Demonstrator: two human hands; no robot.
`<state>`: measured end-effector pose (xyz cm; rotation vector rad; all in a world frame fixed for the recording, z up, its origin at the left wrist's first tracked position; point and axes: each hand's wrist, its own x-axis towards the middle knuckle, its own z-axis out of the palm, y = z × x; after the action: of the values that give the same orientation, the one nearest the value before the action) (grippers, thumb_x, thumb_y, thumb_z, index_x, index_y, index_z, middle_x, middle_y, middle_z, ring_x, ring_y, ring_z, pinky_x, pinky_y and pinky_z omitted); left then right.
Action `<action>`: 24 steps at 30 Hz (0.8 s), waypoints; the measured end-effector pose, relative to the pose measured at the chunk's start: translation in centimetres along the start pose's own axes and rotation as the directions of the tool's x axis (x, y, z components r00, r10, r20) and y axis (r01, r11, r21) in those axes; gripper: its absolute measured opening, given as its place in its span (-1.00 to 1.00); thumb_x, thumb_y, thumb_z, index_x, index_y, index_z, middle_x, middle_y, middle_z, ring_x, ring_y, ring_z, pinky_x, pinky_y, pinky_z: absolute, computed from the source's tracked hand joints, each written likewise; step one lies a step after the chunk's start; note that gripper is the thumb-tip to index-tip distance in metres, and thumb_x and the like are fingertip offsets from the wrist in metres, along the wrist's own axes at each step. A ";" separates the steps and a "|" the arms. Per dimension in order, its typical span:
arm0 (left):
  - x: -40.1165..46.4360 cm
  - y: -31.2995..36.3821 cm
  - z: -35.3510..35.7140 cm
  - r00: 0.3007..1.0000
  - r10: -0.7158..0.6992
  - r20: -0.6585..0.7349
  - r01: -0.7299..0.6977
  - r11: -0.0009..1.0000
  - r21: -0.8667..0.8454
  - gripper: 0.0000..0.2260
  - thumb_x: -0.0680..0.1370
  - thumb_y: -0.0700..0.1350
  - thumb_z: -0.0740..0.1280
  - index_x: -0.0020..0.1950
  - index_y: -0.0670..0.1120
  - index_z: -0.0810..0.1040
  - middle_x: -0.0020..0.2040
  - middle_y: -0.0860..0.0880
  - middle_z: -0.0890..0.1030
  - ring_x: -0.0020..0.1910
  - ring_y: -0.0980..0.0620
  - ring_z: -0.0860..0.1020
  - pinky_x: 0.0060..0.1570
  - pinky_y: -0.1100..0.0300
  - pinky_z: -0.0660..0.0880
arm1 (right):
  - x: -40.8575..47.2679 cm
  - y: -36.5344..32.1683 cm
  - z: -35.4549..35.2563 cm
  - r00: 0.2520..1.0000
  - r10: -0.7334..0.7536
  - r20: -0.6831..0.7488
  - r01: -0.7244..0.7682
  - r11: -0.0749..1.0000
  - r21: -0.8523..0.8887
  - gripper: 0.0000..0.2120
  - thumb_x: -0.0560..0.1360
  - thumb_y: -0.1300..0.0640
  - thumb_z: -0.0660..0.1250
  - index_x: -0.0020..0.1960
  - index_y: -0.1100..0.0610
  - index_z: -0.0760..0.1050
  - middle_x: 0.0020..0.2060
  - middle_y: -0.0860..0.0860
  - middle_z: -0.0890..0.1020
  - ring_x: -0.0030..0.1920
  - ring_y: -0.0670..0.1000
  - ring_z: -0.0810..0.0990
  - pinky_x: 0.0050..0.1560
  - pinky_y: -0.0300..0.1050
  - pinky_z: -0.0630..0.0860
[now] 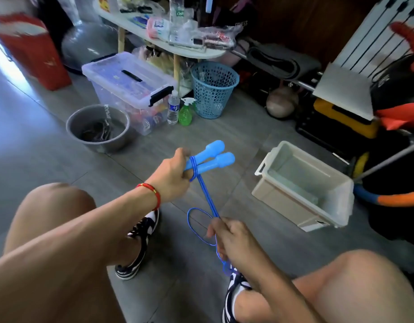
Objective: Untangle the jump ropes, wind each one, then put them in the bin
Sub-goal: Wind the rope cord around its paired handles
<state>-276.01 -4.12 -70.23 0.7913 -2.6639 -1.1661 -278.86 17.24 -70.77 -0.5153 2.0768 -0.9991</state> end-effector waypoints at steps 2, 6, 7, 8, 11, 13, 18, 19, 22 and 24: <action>0.1 -0.2 0.6 1.000 -0.017 -0.025 0.018 0.999 0.042 -0.61 0.55 -0.31 0.24 0.38 -0.19 0.36 0.01 -0.25 0.59 -0.11 -0.21 0.52 -0.13 0.09 0.40 | -0.3 -0.4 -0.5 1.000 0.012 -0.015 -0.013 0.999 -0.034 -0.67 0.67 0.08 0.14 -0.14 0.00 0.61 -0.52 -0.13 0.47 -0.42 -0.06 0.43 -0.26 -0.08 0.33; 1.0 -0.6 1.7 0.994 -0.102 -0.047 0.106 0.989 0.100 -0.71 0.54 -0.28 0.24 0.27 -0.18 0.45 -0.02 -0.18 0.55 -0.10 -0.18 0.52 -0.13 0.08 0.40 | -0.7 -1.2 -1.4 0.991 -0.092 -0.101 0.049 0.929 -0.366 -0.84 0.71 0.07 0.06 0.09 0.12 0.36 0.08 0.14 0.63 0.12 0.21 0.54 -0.02 0.01 0.33; 1.3 -0.8 1.8 0.991 -0.123 -0.058 0.128 0.986 0.103 -0.75 0.54 -0.27 0.24 0.22 -0.18 0.47 -0.03 -0.17 0.55 -0.11 -0.18 0.51 -0.14 0.09 0.38 | -1.0 -1.4 -1.4 0.988 -0.115 -0.102 0.065 0.914 -0.401 -0.83 0.71 0.07 0.05 0.06 0.12 0.35 0.08 0.16 0.63 0.12 0.23 0.53 -0.03 0.03 0.34; 1.7 -1.0 1.9 0.987 -0.146 -0.065 0.152 0.982 0.109 -0.79 0.54 -0.26 0.24 0.17 -0.19 0.49 -0.04 -0.17 0.55 -0.11 -0.19 0.51 -0.15 0.10 0.37 | -1.3 -1.6 -1.4 0.984 -0.150 -0.095 0.092 0.889 -0.449 -0.82 0.70 0.08 0.04 0.04 0.12 0.37 0.05 0.16 0.63 0.09 0.24 0.53 -0.04 0.04 0.36; 2.2 -1.4 2.3 0.984 -0.170 -0.047 0.176 0.972 0.159 -0.91 0.51 -0.26 0.24 -0.02 -0.13 0.48 -0.07 -0.17 0.56 -0.19 -0.15 0.49 -0.19 0.13 0.35 | -2.8 -2.3 -1.5 0.972 -0.233 -0.038 0.175 0.820 -0.545 -0.87 0.66 0.16 0.06 -0.04 0.04 0.32 0.00 0.09 0.61 0.04 0.23 0.53 -0.14 0.00 0.28; 2.4 -1.5 2.5 0.984 -0.172 -0.040 0.177 0.966 0.187 -0.92 0.51 -0.26 0.24 -0.07 -0.10 0.46 -0.07 -0.19 0.59 -0.22 -0.12 0.49 -0.20 0.12 0.37 | -3.6 -2.7 -2.4 0.963 -0.268 -0.022 0.201 0.772 -0.603 -0.86 0.65 0.17 0.05 -0.02 0.02 0.34 0.02 0.02 0.51 0.02 0.18 0.53 -0.14 -0.01 0.27; 2.3 -1.7 3.9 0.979 -0.170 0.116 0.125 0.938 0.323 -0.79 0.56 -0.18 0.29 0.18 -0.16 0.54 0.05 -0.23 0.61 -0.08 -0.24 0.60 -0.16 0.11 0.46 | -3.8 -4.0 -5.8 0.900 -0.424 0.098 0.340 0.545 -0.766 -0.53 0.41 -0.04 -0.36 -0.10 -0.02 0.31 -0.16 -0.04 0.41 -0.06 0.11 0.44 -0.09 -0.07 0.26; 1.8 -1.4 4.3 0.972 -0.157 0.175 0.080 0.920 0.384 -0.77 0.57 -0.17 0.29 0.22 -0.17 0.53 0.09 -0.24 0.61 -0.01 -0.26 0.61 -0.14 0.12 0.46 | -3.8 -4.5 -6.4 0.894 -0.427 0.135 0.352 0.485 -0.800 -0.54 0.48 -0.08 -0.34 -0.09 -0.02 0.32 -0.14 -0.02 0.47 -0.05 0.12 0.47 -0.10 -0.09 0.25; -0.8 0.4 5.3 0.915 -0.097 0.391 -0.133 0.843 0.522 -0.75 0.59 -0.19 0.26 0.25 -0.19 0.50 0.18 -0.25 0.60 0.12 -0.28 0.59 -0.06 0.06 0.45 | -3.3 -6.1 -9.0 0.851 -0.473 0.228 0.415 0.342 -0.843 -0.70 0.64 -0.18 0.15 0.04 0.04 0.44 -0.05 0.00 0.60 0.00 0.12 0.56 -0.04 0.00 0.42; -3.0 2.3 5.5 0.851 0.004 0.525 -0.319 0.797 0.512 -0.76 0.58 -0.22 0.25 0.25 -0.18 0.49 0.17 -0.23 0.59 0.14 -0.27 0.58 -0.02 0.05 0.44 | -2.7 -7.2 -11.0 0.787 -0.556 0.265 0.469 0.262 -0.844 -0.78 0.59 -0.16 0.29 0.09 -0.03 0.50 -0.09 -0.04 0.63 -0.02 0.12 0.60 -0.05 0.07 0.50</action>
<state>-276.17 2.28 -72.11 0.2962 -3.5238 -0.5288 -285.47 19.79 -59.36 -1.8481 2.4483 -0.0716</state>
